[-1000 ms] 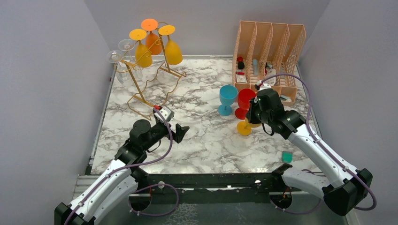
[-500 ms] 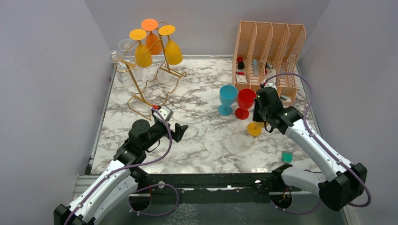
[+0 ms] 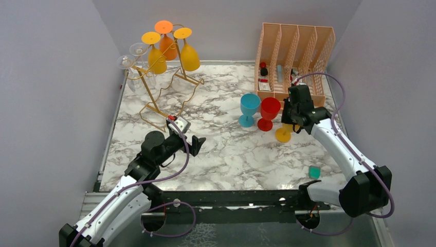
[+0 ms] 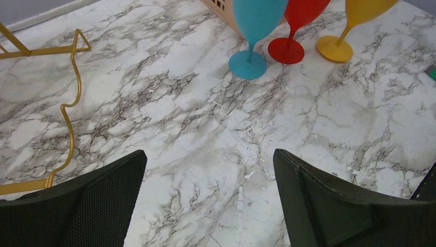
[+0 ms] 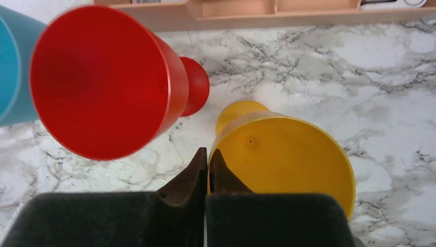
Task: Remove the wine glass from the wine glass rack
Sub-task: Place the wine glass at the center of the board.
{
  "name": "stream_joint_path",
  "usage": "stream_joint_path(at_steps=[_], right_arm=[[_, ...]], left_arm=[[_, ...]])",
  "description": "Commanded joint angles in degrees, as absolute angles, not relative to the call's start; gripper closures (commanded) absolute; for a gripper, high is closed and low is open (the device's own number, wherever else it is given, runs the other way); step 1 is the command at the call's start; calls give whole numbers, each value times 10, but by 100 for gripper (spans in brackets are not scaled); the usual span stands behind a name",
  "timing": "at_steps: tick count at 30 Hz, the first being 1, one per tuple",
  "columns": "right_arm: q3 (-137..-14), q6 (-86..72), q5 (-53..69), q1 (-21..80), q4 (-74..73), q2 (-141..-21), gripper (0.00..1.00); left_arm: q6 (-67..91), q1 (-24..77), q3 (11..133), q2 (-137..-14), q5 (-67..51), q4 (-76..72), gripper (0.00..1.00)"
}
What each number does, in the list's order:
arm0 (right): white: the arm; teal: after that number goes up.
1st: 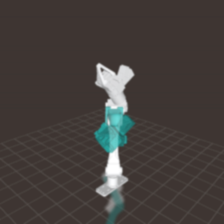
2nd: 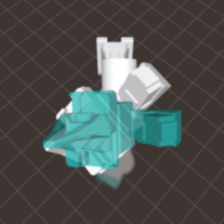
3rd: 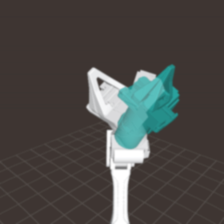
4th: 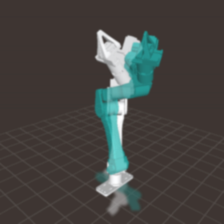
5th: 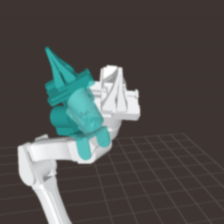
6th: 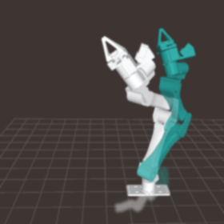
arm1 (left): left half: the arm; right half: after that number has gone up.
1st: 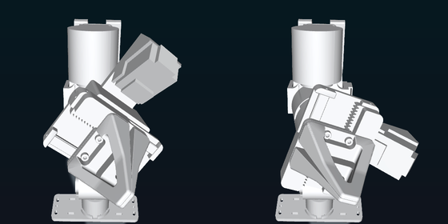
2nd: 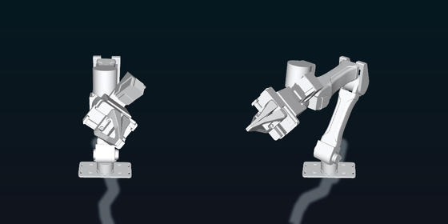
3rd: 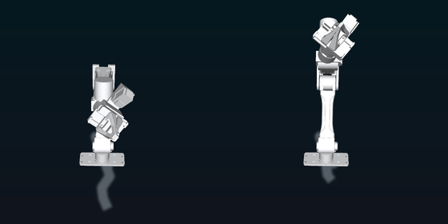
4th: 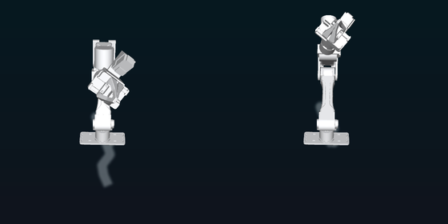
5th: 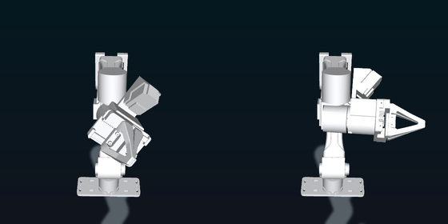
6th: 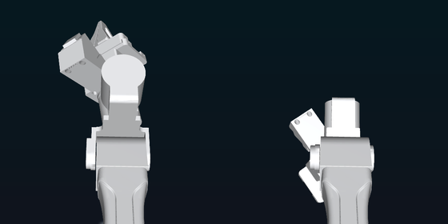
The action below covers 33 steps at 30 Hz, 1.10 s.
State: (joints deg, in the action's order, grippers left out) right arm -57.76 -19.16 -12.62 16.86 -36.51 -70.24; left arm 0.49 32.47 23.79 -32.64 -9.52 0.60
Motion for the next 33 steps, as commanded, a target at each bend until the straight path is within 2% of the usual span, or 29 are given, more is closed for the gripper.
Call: stream_joint_path(at_steps=[1, 15, 33], right_arm=[[-619, -179, -137, 165, -332, -727, 99], [-630, -162, -163, 164, -332, -763, 98], [-647, -155, -138, 164, -342, -763, 85]], left_arm=[[-4, 323, 254, -325, -98, 12, 1], [-8, 323, 254, -324, -103, 14, 1], [-10, 323, 254, -326, -110, 13, 1]])
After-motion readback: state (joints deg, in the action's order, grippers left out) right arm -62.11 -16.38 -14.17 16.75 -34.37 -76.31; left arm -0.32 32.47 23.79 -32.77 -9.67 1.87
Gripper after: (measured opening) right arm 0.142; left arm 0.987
